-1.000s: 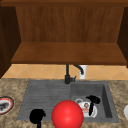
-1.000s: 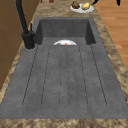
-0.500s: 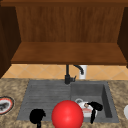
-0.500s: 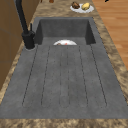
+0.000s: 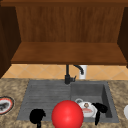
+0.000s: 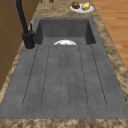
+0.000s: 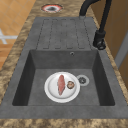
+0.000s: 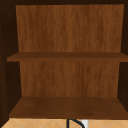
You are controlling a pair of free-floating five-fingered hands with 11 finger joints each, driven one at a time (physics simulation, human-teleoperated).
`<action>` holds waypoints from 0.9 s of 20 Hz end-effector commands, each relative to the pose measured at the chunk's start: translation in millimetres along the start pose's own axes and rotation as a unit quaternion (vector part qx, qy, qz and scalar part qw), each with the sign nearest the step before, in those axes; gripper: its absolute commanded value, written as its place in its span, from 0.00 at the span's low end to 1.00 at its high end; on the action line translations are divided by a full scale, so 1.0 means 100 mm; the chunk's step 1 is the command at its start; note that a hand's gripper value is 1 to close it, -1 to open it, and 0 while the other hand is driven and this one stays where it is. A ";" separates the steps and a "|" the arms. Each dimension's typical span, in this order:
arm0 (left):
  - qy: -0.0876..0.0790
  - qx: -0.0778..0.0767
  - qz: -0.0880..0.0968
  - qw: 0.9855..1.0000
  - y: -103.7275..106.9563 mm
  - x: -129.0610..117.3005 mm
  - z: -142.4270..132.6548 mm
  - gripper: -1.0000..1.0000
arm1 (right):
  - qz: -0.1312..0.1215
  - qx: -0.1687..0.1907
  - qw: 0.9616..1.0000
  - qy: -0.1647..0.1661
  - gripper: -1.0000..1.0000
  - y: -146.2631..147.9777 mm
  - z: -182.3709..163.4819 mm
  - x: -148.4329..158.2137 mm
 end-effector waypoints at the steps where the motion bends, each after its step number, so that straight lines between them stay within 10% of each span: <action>1: 0.000 0.000 0.000 1.000 0.00 0.00 0.00 0.50 | 0.058 -0.025 0.998 0.009 0.00 -0.02 0.12 -0.09; 18: 0.000 0.000 0.000 1.000 0.00 0.00 0.00 0.50 | 0.178 -0.111 0.974 0.083 0.00 0.41 0.94 -0.22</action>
